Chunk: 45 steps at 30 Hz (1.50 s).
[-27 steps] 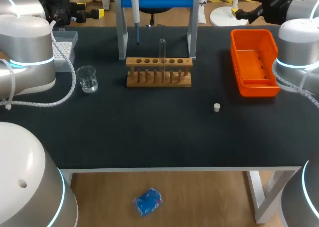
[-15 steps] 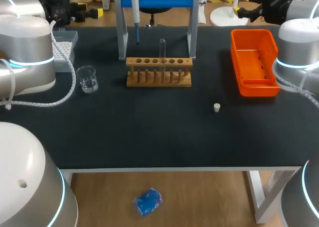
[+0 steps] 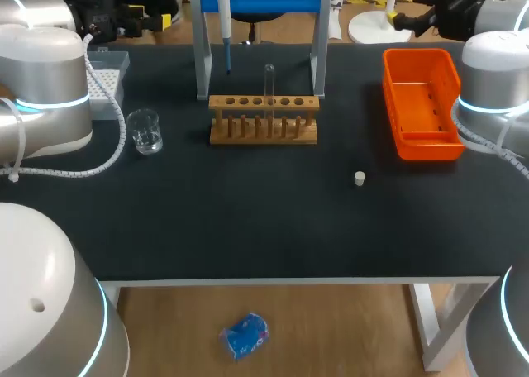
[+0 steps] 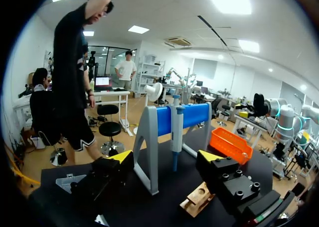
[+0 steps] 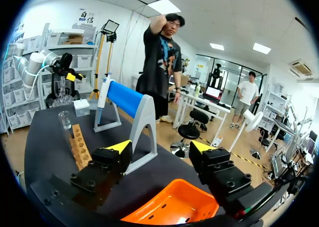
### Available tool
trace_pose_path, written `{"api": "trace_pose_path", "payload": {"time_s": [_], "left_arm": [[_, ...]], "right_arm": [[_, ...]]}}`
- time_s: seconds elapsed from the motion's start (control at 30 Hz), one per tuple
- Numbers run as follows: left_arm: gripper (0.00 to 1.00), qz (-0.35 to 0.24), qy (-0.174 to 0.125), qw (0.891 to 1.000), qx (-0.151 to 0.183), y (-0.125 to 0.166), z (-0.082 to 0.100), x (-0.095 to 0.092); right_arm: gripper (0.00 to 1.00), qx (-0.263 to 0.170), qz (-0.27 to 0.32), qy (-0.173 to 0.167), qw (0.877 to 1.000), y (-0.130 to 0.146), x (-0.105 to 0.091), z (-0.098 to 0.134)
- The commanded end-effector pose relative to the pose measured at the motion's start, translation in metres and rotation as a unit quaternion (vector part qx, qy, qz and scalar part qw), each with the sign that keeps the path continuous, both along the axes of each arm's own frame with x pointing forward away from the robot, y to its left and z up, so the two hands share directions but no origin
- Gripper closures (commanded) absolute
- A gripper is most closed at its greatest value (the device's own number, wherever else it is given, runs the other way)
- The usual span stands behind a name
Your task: Invert the test tube, pick up the pipette, mount the tip to pipette, aspirate from beaker and dispense into the tube, eject the tip, return the pipette, and cap with the stopper.
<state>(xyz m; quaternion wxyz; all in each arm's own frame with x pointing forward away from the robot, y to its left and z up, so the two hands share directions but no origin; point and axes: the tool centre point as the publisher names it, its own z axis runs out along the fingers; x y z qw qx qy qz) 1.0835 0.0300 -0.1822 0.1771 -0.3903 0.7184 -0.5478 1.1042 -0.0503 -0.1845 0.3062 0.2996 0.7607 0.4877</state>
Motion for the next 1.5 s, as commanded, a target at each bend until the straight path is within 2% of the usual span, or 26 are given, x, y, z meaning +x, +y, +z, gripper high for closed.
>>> {"api": "trace_pose_path", "payload": {"time_s": [0.03,0.07,0.1,0.2,0.23,0.27,0.3,0.33,0.37,0.4,0.43,0.47,0.5,0.53,0.6,0.63,0.67,0.73,0.77,0.8,0.83,0.87,0.9,0.93,0.97,1.5], "left_arm": [[0.0,0.0,0.0,1.0,0.0,0.0,0.0,0.0],[0.0,0.0,0.0,1.0,0.0,0.0,0.0,0.0],[0.0,0.0,0.0,1.0,0.0,0.0,0.0,0.0],[0.0,0.0,0.0,1.0,0.0,0.0,0.0,0.0],[0.0,0.0,0.0,1.0,0.0,0.0,0.0,0.0],[0.0,0.0,0.0,1.0,0.0,0.0,0.0,0.0],[0.93,0.0,0.0,1.0,0.0,0.0,0.0,0.0],[1.0,0.0,0.0,1.0,0.0,0.0,0.0,0.0],[1.0,0.0,0.0,1.0,0.0,0.0,0.0,0.0],[1.0,0.0,0.0,1.0,0.0,0.0,0.0,0.0],[0.86,0.0,0.0,1.0,0.0,0.0,0.0,0.0],[0.0,0.0,0.0,1.0,0.0,0.0,0.0,0.0],[0.0,0.0,0.0,1.0,0.0,0.0,0.0,0.0],[0.0,0.0,0.0,1.0,0.0,0.0,0.0,0.0],[0.0,0.0,0.0,1.0,0.0,0.0,0.0,0.0],[1.0,0.0,0.0,1.0,0.0,0.0,0.0,0.0],[1.0,0.0,0.0,1.0,0.0,0.0,0.0,0.0],[1.0,0.0,0.0,1.0,0.0,0.0,0.0,0.0],[0.0,0.0,0.0,1.0,0.0,0.0,0.0,0.0],[0.0,0.0,0.0,1.0,0.0,0.0,0.0,0.0],[0.27,0.0,0.0,1.0,0.0,0.0,0.0,0.0],[1.0,0.0,0.0,1.0,0.0,0.0,0.0,0.0],[1.0,0.0,0.0,1.0,0.0,0.0,0.0,0.0],[0.79,0.0,0.0,1.0,0.0,0.0,0.0,0.0],[0.0,0.0,0.0,1.0,0.0,0.0,0.0,0.0],[0.0,0.0,0.0,1.0,0.0,0.0,0.0,0.0]], "right_arm": [[0.0,0.0,0.0,0.0,1.0,0.0,0.0,0.0],[0.0,0.0,0.0,0.0,1.0,0.0,0.0,0.0],[1.0,0.0,0.0,0.0,1.0,0.0,0.0,0.0],[1.0,0.0,0.0,0.0,1.0,0.0,0.0,0.0],[0.0,0.0,0.0,0.0,1.0,0.0,0.0,0.0],[0.0,0.0,0.0,0.0,1.0,0.0,0.0,0.0],[0.0,0.0,0.0,0.0,1.0,0.0,0.0,0.0],[0.0,0.0,0.0,0.0,1.0,0.0,0.0,0.0],[0.0,0.0,0.0,0.0,1.0,0.0,0.0,0.0],[1.0,0.0,0.0,0.0,1.0,0.0,0.0,0.0],[1.0,0.0,0.0,0.0,1.0,0.0,0.0,0.0],[1.0,0.0,0.0,0.0,1.0,0.0,0.0,0.0],[1.0,0.0,0.0,0.0,1.0,0.0,0.0,0.0],[0.03,0.0,0.0,0.0,1.0,0.0,0.0,0.0],[0.0,0.0,0.0,0.0,1.0,0.0,0.0,0.0],[0.65,0.0,0.0,0.0,1.0,0.0,0.0,0.0],[1.0,0.0,0.0,0.0,1.0,0.0,0.0,0.0],[1.0,0.0,0.0,0.0,1.0,0.0,0.0,0.0],[0.66,0.0,0.0,0.0,1.0,0.0,0.0,0.0],[0.0,0.0,0.0,0.0,1.0,0.0,0.0,0.0],[0.0,0.0,0.0,0.0,1.0,0.0,0.0,0.0],[0.83,0.0,0.0,0.0,1.0,0.0,0.0,0.0],[1.0,0.0,0.0,0.0,1.0,0.0,0.0,0.0],[1.0,0.0,0.0,0.0,1.0,0.0,0.0,0.0],[0.0,0.0,0.0,0.0,1.0,0.0,0.0,0.0],[0.0,0.0,0.0,0.0,1.0,0.0,0.0,0.0]]}}
